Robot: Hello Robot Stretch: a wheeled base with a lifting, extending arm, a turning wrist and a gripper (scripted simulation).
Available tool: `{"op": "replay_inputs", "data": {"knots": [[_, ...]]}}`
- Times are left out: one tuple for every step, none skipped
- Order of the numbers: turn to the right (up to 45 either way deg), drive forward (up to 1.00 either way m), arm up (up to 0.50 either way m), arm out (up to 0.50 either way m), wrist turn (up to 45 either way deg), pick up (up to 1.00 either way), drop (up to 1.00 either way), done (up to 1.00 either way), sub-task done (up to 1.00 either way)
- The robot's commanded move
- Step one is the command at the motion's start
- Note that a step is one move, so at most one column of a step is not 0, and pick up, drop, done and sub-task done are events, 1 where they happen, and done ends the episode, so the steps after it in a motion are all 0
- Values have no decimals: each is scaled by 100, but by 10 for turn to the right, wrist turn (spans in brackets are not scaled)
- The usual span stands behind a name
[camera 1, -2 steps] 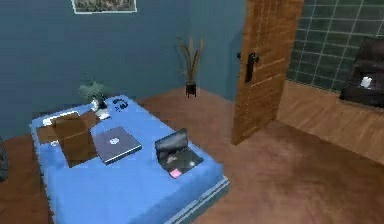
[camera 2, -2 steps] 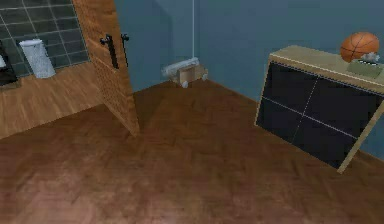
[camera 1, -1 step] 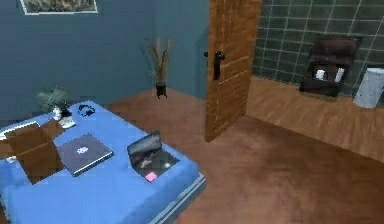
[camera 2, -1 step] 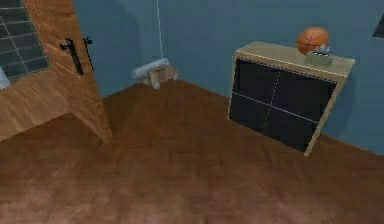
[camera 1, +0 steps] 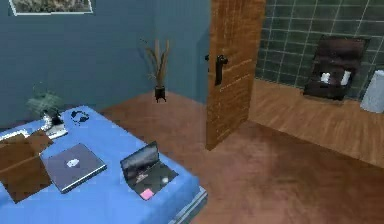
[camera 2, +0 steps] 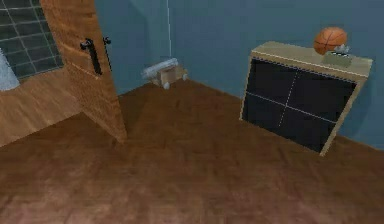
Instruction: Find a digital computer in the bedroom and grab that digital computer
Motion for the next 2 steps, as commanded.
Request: {"op": "replay_inputs", "data": {"knots": [[-450, 0, 0, 0, 0, 0, 0, 0, 0], [-450, 0, 0, 0, 0, 0, 0, 0, 0]]}}
